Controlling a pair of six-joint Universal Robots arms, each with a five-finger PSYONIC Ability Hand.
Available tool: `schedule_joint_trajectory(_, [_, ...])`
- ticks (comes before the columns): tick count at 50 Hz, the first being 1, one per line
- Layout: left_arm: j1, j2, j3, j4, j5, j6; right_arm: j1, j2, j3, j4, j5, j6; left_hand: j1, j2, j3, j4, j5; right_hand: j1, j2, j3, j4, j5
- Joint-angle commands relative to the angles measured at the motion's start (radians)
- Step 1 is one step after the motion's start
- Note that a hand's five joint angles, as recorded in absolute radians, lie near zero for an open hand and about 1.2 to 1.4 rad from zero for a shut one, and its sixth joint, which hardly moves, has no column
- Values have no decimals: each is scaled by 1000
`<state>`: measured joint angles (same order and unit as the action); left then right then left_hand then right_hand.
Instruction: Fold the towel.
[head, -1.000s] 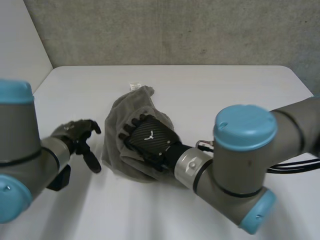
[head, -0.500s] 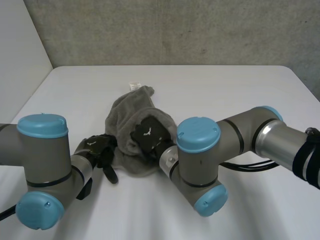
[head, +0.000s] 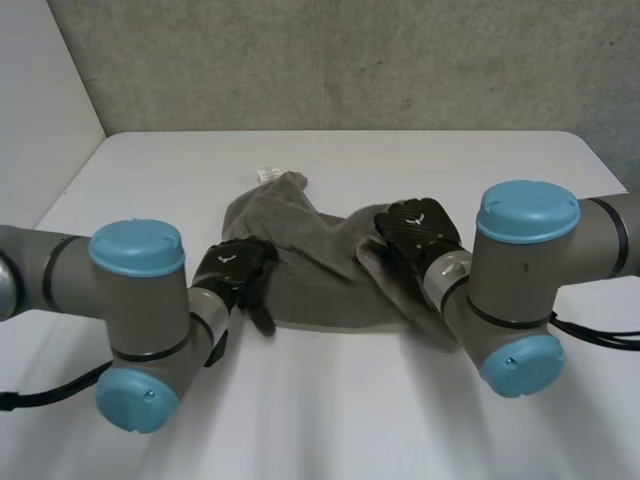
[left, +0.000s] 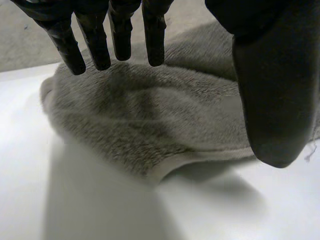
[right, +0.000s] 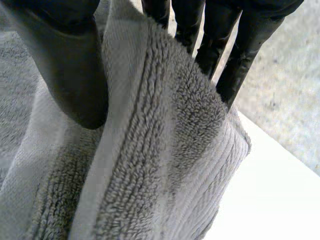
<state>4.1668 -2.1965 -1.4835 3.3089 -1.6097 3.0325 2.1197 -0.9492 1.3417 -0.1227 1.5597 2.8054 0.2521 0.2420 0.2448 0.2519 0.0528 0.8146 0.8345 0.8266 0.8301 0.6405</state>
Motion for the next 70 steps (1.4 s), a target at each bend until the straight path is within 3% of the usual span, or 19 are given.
schedule_joint_trajectory(1, [-42, -84, 95, 5, -1, 3, -33, -22, 48, 0, -1, 22, -42, -31, -34, -41, -17, -37, -57, -49, -52, -37])
schedule_joint_trajectory(18, [-51, -137, 132, -3, -4, 22, -113, -48, 88, 1, -15, 23, 8, 18, 16, 9, 33, -107, -127, -119, -123, -108])
schedule_joint_trajectory(23, [-48, -132, 135, -5, -15, 123, -115, -48, 89, 1, -17, 23, 17, 27, 24, 17, 42, -119, -139, -131, -134, -119])
schedule_joint_trajectory(32, [-36, -85, 106, -9, -16, 170, -115, -51, 94, 1, -17, 22, 11, 21, 19, 12, 36, -172, -192, -184, -187, -172])
schedule_joint_trajectory(41, [2, -57, 66, -5, -16, 170, -136, -108, 93, 84, -27, 22, 11, 21, 19, 12, 36, -571, -591, -583, -587, -571])
schedule_joint_trajectory(55, [36, -74, 74, 5, -13, 177, -202, -250, 206, 212, -244, 6, 41, 51, 48, 41, 65, -640, -660, -652, -656, -640])
schedule_joint_trajectory(65, [36, -85, 69, 8, -12, 236, -170, -310, 272, 189, -279, -115, 252, 262, 259, 252, 277, -640, -660, -652, -656, -640])
schedule_joint_trajectory(70, [38, -85, 69, 6, -10, 235, -97, -296, 261, 143, -270, -168, 703, 713, 711, 703, 728, -639, -659, -651, -654, -639])
